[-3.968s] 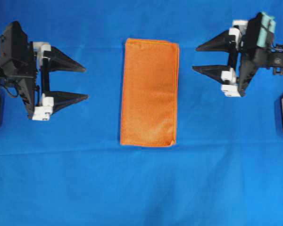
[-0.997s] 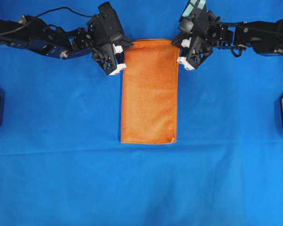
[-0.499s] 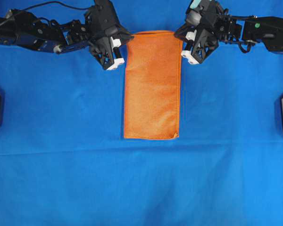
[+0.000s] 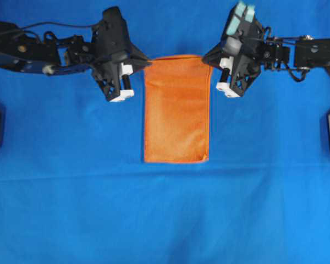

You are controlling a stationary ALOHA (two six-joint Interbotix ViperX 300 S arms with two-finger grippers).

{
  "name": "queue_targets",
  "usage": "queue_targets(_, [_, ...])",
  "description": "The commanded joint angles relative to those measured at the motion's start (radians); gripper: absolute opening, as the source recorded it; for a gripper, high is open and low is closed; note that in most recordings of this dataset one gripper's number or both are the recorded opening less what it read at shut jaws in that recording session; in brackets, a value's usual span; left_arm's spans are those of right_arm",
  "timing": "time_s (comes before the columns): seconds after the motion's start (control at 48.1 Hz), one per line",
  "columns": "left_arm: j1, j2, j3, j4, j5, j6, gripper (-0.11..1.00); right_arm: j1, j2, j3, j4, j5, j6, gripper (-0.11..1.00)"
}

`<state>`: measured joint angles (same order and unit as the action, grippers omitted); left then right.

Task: Fold the orange towel.
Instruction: 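Lift the top end with both grippers and fold it down toward the bottom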

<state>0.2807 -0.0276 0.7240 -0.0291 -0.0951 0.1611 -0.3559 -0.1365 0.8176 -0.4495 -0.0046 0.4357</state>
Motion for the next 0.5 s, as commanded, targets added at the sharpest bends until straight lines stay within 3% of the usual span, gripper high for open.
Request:
queue_targets(0.0, [-0.031,-0.058,0.005,0.002,0.005,-0.018,0.02,0.046,-0.052,0.008,0.014,0.026,0.008,0.03])
queue_targets(0.291, [-0.143,-0.083,0.041,0.0,0.006,-0.035,0.02,0.173,-0.074,0.038,0.023,0.064,0.087,0.03])
queue_targets(0.478, [-0.207,-0.026,0.051,-0.002,-0.032,-0.095,0.02,0.221,-0.037,0.057,0.023,0.054,0.124,0.03])
